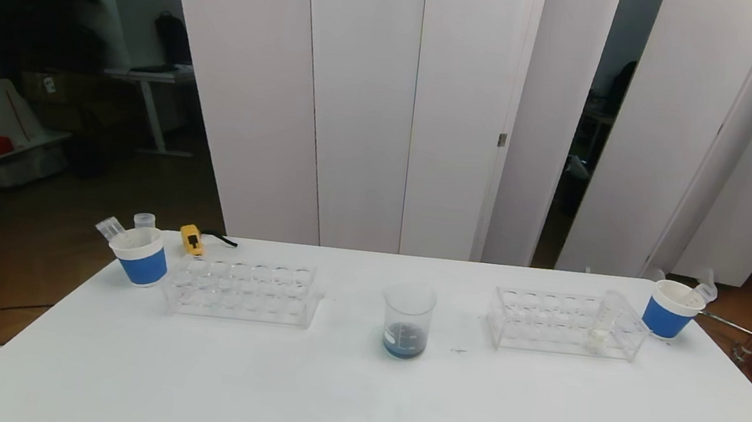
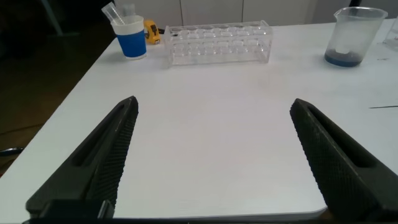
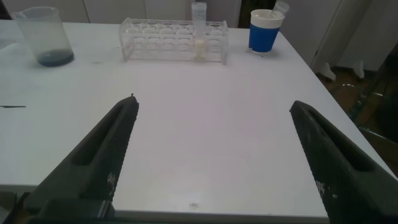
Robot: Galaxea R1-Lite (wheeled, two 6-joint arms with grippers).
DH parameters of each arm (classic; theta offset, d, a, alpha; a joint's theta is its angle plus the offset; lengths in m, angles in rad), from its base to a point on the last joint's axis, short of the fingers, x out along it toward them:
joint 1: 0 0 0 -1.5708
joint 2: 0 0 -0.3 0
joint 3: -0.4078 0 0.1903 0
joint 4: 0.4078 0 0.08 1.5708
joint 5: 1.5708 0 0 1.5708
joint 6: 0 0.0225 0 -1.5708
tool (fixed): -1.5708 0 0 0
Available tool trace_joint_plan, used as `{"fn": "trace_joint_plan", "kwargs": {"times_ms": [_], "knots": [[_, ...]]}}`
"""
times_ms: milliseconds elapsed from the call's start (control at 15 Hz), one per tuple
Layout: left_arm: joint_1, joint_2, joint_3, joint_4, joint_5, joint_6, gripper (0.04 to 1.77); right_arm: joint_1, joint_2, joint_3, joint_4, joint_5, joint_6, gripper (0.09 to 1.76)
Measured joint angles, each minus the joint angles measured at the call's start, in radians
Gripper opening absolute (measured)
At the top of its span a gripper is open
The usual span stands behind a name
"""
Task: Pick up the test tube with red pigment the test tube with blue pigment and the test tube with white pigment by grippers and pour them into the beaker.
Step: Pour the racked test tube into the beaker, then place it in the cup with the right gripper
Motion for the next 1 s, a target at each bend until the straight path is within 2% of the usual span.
{"fn": "trace_joint_plan", "kwargs": {"times_ms": [1000], "knots": [[0.000,-0.001,0.002,0.004,0.000,-0.011,1.75,0.000,0.000,0.000,0.000,0.000,0.000,1.75]]}}
